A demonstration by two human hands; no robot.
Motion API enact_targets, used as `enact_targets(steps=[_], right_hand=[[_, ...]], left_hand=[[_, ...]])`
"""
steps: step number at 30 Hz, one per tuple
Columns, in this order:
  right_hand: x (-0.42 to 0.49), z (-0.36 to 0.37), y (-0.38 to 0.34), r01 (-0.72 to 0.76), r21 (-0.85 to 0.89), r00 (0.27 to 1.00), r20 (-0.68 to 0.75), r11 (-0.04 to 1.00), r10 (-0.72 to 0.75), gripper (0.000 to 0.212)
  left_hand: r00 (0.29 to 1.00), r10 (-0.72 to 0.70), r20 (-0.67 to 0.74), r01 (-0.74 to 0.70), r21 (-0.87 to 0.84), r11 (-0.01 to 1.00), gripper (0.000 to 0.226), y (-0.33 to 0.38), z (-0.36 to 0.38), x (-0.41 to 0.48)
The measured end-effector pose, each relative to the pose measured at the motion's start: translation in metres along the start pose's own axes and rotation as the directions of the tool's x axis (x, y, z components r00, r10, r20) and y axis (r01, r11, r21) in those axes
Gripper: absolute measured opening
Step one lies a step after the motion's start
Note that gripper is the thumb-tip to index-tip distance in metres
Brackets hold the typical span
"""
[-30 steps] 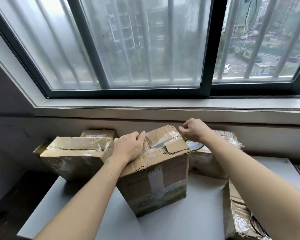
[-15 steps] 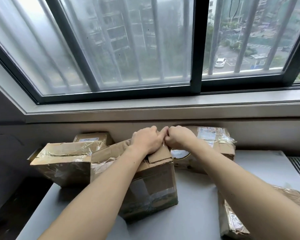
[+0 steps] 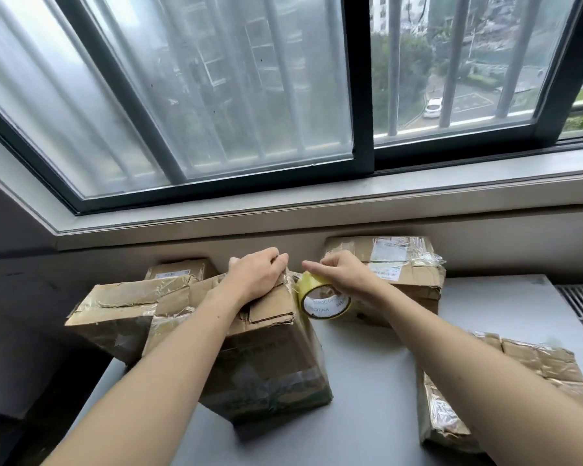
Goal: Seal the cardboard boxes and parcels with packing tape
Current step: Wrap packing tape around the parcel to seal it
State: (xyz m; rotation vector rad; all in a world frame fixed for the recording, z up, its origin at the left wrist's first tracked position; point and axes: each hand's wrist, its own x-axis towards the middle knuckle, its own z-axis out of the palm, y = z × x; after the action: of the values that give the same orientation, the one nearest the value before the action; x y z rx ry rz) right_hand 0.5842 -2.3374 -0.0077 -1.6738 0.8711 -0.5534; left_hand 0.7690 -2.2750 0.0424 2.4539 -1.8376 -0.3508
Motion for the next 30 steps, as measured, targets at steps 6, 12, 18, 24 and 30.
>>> enact_targets(steps=[6, 12, 18, 24, 30], right_hand=[[-0.012, 0.005, 0.033, -0.120, 0.559, 0.979, -0.071, 0.820, 0.192, 0.061], [-0.005, -0.019, 0.003, 0.062, 0.109, 0.984, -0.173, 0.992, -0.043, 0.058], [-0.022, 0.008, 0.045, -0.063, -0.515, 0.992, -0.123, 0.855, -0.001, 0.052], [-0.013, 0.052, 0.048, -0.049, -0.655, 0.973, -0.202, 0.754, -0.112, 0.050], [-0.011, 0.053, 0.054, -0.090, -0.526, 0.964, -0.261, 0.846, -0.059, 0.046]], left_hand=[[0.999, -0.042, -0.027, 0.042, -0.015, 0.999, 0.034, 0.031, 0.011, -0.002], [0.991, -0.118, -0.061, 0.120, 0.032, 0.992, 0.038, 0.034, 0.011, -0.007], [0.987, -0.147, -0.071, 0.148, 0.009, 0.989, 0.025, 0.042, 0.009, -0.013], [0.961, -0.268, 0.069, 0.258, 0.127, 0.958, 0.046, 0.053, 0.002, -0.021], [0.918, -0.382, 0.109, 0.359, 0.183, 0.915, 0.059, 0.065, 0.006, -0.011]])
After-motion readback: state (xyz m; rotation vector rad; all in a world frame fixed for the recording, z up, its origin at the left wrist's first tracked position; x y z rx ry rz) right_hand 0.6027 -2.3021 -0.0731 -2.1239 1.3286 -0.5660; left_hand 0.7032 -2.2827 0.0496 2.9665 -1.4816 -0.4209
